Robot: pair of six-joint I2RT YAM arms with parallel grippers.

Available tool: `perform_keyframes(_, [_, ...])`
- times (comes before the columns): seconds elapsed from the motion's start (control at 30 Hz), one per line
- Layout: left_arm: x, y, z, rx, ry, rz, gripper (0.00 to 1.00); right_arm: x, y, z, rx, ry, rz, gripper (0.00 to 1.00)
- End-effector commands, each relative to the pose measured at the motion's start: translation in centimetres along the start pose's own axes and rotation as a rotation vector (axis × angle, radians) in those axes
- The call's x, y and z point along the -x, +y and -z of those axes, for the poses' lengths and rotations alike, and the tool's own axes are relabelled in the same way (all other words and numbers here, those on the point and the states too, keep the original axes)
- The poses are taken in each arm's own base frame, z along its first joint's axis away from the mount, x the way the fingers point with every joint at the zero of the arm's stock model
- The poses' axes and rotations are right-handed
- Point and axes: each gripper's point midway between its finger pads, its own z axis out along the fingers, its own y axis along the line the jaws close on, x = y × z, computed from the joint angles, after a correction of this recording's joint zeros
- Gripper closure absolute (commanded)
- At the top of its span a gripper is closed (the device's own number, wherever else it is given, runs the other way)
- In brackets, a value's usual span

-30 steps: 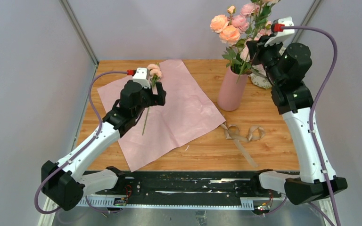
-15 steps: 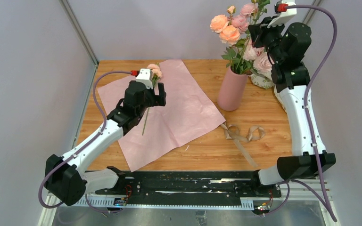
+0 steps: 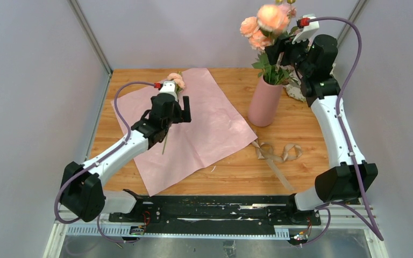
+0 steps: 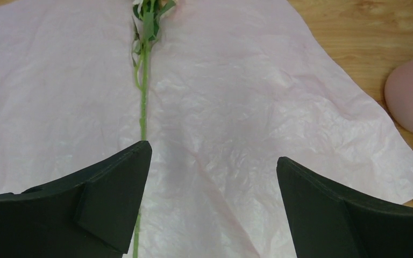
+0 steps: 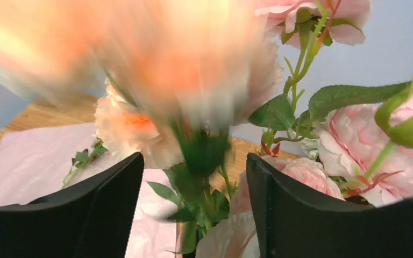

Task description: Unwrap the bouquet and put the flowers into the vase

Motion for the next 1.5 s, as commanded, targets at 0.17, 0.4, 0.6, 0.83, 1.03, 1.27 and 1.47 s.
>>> perform_keyframes(0.17, [0.1,1.2,-1.5,0.122,0.028,0.047,0.00,4.6,0.7,3.0,0.006,-0.129,0.051,0.19])
perform_keyframes(0.4, [-1.4,6.4,-5.2,0.212,0.124,0.016,0.00,7.3,1.8,8.0,-0.030,-0.253,0.077,0.19])
perform_keyframes(0.6, [-3.7,8.3,-10.0,0.288,0.392,-0.093,0.05,9.1,3.3,12.2,-0.028,-0.349,0.079,0.19])
perform_keyframes(0.83, [-6.2,8.1,-14.1,0.272,0.527,-0.076,0.13,9.3,4.1,14.7,-0.029,-0.374,0.093,0.22])
perform_keyframes(1.03, [-8.3,8.2,-16.1,0.257,0.581,-0.059,0.36,8.7,4.1,15.2,-0.041,-0.366,0.096,0.23])
perform_keyframes(1.27, [-9.3,8.1,-16.7,0.230,0.599,-0.040,0.99,8.4,4.1,15.4,-0.040,-0.364,0.095,0.25])
perform_keyframes(1.47, [-6.4,5.7,-15.8,0.082,0.481,-0.023,1.00,8.3,4.6,15.5,-0.019,-0.358,0.092,0.26])
